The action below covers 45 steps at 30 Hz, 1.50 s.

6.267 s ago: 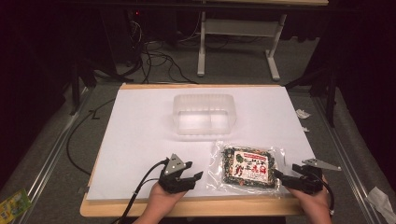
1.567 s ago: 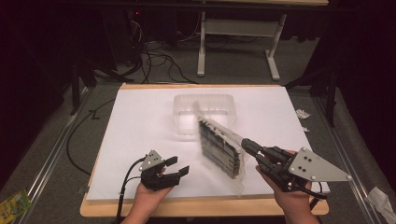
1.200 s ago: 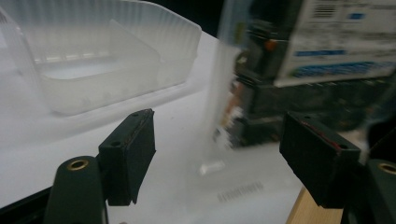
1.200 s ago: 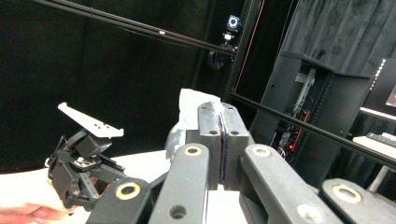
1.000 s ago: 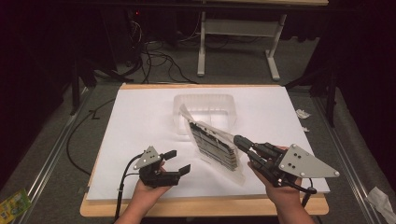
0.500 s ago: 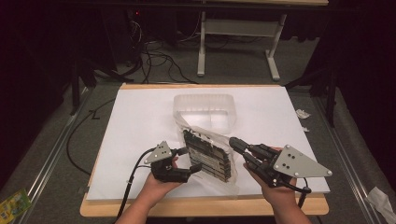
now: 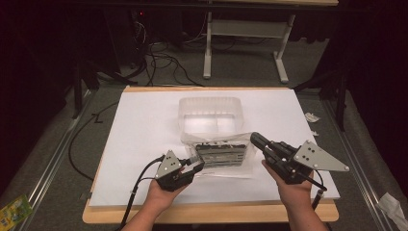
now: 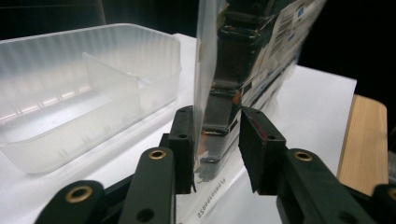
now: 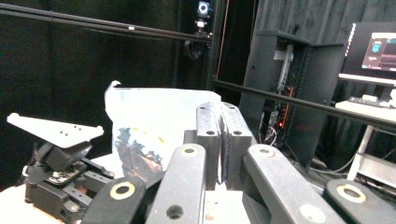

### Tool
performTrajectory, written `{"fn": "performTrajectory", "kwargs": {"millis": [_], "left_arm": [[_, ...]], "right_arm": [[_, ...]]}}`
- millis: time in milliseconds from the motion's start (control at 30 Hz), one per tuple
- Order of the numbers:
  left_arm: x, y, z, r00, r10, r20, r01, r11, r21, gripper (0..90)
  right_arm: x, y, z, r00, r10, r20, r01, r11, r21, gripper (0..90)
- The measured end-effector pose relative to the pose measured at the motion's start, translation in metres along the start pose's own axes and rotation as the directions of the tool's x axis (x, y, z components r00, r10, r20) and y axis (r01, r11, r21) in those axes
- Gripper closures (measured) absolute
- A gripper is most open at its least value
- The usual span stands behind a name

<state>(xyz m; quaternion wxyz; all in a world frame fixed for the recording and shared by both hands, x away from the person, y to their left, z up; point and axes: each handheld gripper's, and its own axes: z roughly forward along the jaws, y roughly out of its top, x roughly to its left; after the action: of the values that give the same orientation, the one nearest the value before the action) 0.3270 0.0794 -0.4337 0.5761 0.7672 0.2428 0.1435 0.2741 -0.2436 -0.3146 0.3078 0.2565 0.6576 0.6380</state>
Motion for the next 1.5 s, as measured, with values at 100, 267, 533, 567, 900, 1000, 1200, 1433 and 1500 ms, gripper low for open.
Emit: {"fn": "performTrajectory", "kwargs": {"millis": [100,267,533,567,900,1000,1200,1433,1500], "left_arm": [[-0.003,-0.001,0.000,0.9997,0.023,-0.002,-0.023,0.9997,0.003,70.0],[-0.007,-0.002,-0.001,0.9986,0.052,0.013,-0.052,0.9986,-0.001,73.2],[-0.011,-0.003,0.000,0.9960,0.081,0.037,-0.081,0.9967,-0.003,74.9],[-0.011,-0.004,0.000,0.9960,0.082,0.037,-0.082,0.9967,-0.002,75.0],[-0.017,-0.005,0.003,0.9913,0.111,0.069,-0.111,0.9937,-0.016,77.1],[-0.017,-0.006,0.003,0.9921,0.103,0.071,-0.102,0.9947,-0.013,90.0],[-0.015,-0.006,0.003,0.9921,0.104,0.070,-0.104,0.9945,-0.009,90.0],[-0.014,-0.008,0.003,0.9921,0.107,0.067,-0.107,0.9943,-0.004,90.0],[-0.013,-0.008,0.003,0.9921,0.110,0.061,-0.110,0.9939,0.004,90.0]], "right_arm": [[-0.005,-0.003,-0.002,0.9999,0.008,0.007,-0.008,0.9998,0.016,87.4],[-0.013,-0.004,-0.003,0.9992,0.033,0.025,-0.033,0.9990,0.028,78.5],[-0.022,-0.007,-0.004,0.9974,0.061,0.038,-0.062,0.9973,0.039,72.5],[-0.023,-0.008,-0.004,0.9968,0.069,0.039,-0.071,0.9966,0.042,72.0],[-0.035,-0.014,-0.003,0.9901,0.126,0.062,-0.128,0.9908,0.043,52.3],[-0.039,-0.017,-0.001,0.9840,0.148,0.099,-0.153,0.9869,0.050,38.7],[-0.047,-0.025,0.002,0.9782,0.191,0.082,-0.197,0.9773,0.077,34.8],[-0.052,-0.034,0.007,0.9761,0.213,0.045,-0.217,0.9682,0.125,28.2],[-0.053,-0.041,0.010,0.9758,0.216,0.034,-0.219,0.9633,0.156,25.6]]}}
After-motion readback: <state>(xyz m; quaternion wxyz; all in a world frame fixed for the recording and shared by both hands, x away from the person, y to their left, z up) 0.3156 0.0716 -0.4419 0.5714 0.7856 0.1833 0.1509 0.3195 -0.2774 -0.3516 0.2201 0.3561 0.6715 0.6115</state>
